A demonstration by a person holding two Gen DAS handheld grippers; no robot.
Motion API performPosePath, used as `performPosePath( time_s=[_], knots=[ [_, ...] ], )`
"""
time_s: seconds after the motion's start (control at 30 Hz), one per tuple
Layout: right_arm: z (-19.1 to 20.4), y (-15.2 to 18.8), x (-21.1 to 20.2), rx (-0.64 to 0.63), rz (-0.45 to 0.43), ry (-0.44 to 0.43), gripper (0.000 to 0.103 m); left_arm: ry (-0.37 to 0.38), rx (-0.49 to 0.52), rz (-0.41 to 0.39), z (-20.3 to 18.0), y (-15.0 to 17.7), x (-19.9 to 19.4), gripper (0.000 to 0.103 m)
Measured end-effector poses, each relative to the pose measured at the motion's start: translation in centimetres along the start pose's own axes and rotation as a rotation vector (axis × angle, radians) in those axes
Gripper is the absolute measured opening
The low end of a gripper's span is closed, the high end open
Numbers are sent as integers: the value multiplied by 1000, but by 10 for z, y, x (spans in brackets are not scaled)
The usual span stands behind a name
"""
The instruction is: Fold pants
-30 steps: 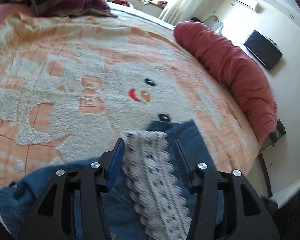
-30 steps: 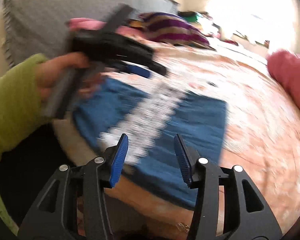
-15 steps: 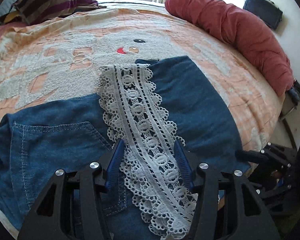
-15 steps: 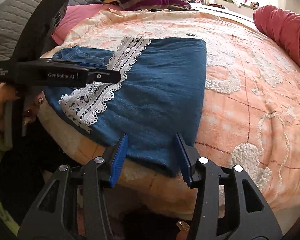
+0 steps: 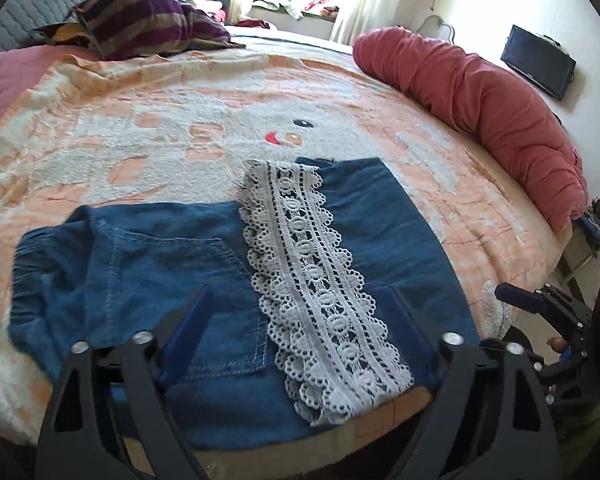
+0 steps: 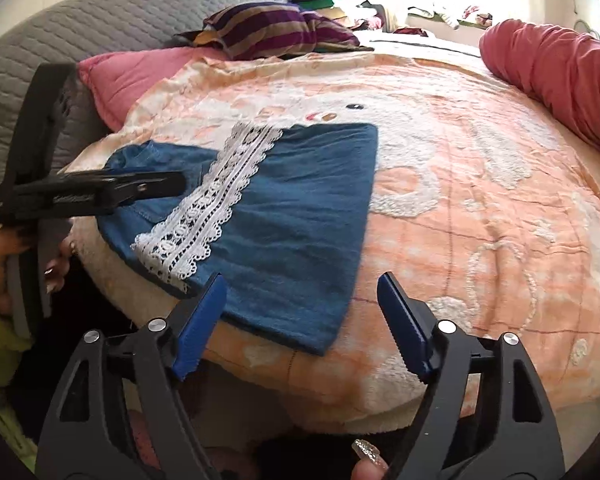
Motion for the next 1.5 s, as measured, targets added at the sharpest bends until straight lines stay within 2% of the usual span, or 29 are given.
performPosePath(
  time_s=[0.03,0.13,0.3,0.47,0.77,0.97,1.2,1.33,1.5],
  knots=[
    [-2,0,-2,2,-5,7,82,-8,1,-7,0,0,-4,94],
    [-9,-4,-7,23,-22,30,88,-20,0,-26,-2,0,-15,97],
    [-21,-12,-19,65,-57,55,93,-44,-14,-46,-2,0,-31,98],
    [-26,-22,-30,73,-87,76,94,-67,-31,-58,2,-1,-44,98],
    [-21,-51,-40,66,-128,64,94,-119,-60,-69,17,3,-66,98],
    [1,-79,-40,27,-146,21,94,-138,-111,-103,39,5,-87,98],
    [46,-111,-26,-56,-141,-54,94,-198,-224,-146,84,15,-110,98],
    [76,-127,-11,-105,-113,-108,94,-215,-281,-110,104,26,-102,98],
    [115,-147,13,-175,-65,-175,94,-185,-350,-93,120,42,-91,98]
  ],
)
Point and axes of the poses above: each gripper's, at about its wrist camera, not at the fingertips, and x roughly the way its jaws point, z to its left, y to its underside, the point moved 6 cm from there along x, roughly the way its jaws point, and after that the axes turned 13 degrees about y, right-handed, at the moved point
